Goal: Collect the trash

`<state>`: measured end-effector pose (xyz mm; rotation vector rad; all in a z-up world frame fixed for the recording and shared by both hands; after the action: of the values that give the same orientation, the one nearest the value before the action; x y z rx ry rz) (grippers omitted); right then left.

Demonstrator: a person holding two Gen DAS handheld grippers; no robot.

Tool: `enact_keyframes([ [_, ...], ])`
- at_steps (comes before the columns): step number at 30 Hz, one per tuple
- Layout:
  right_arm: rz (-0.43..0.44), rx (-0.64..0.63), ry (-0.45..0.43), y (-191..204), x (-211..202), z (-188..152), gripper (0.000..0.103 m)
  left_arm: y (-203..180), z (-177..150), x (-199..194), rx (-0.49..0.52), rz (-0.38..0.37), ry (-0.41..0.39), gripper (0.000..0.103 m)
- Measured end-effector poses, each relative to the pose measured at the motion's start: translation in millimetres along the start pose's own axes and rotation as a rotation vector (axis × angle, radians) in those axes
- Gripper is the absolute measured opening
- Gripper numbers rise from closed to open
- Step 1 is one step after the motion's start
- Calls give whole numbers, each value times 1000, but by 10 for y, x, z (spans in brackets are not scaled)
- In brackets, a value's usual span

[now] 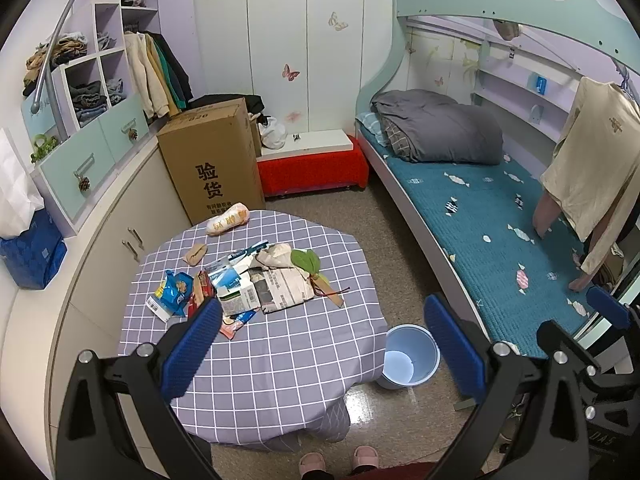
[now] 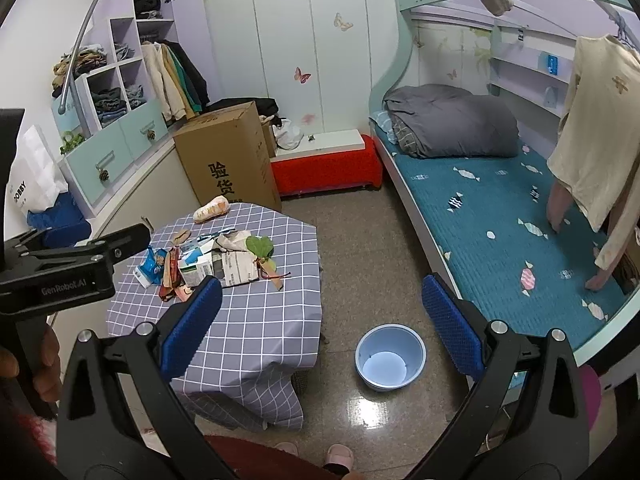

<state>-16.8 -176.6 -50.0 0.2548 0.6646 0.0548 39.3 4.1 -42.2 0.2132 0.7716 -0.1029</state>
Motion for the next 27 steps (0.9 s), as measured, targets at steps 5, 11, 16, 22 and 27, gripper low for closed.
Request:
enact_keyframes([
  [5,7,-4,5,0,1,-22,98,-6,7,-9,1,-1,-1,99],
  [11,2,3,3,-35,-1,-22,98,-13,-3,-14,-1,-4,-7,99],
  [16,2,2,3,-30,-2,-11,98,-44,-34,-36,4,-4,-12,99],
  [22,4,3,7,-51,0,-13,98,-82,-53,-52,11,-3,-9,99],
  [27,9,10,8,-82,-5,-25,98,-99,-51,-58,18,-1,-12,99],
])
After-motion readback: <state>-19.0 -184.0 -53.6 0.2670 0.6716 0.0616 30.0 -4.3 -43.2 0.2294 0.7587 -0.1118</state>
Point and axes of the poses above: each gripper's, at about its wrist camera, not at the fingertips, and x roughly the way its jaws point, y to its left, z to its top, the point moved 5 cm from there along x, roughly the way its jaws point, and after that the axes turned 9 degrees about x, right-handed, at the moved point
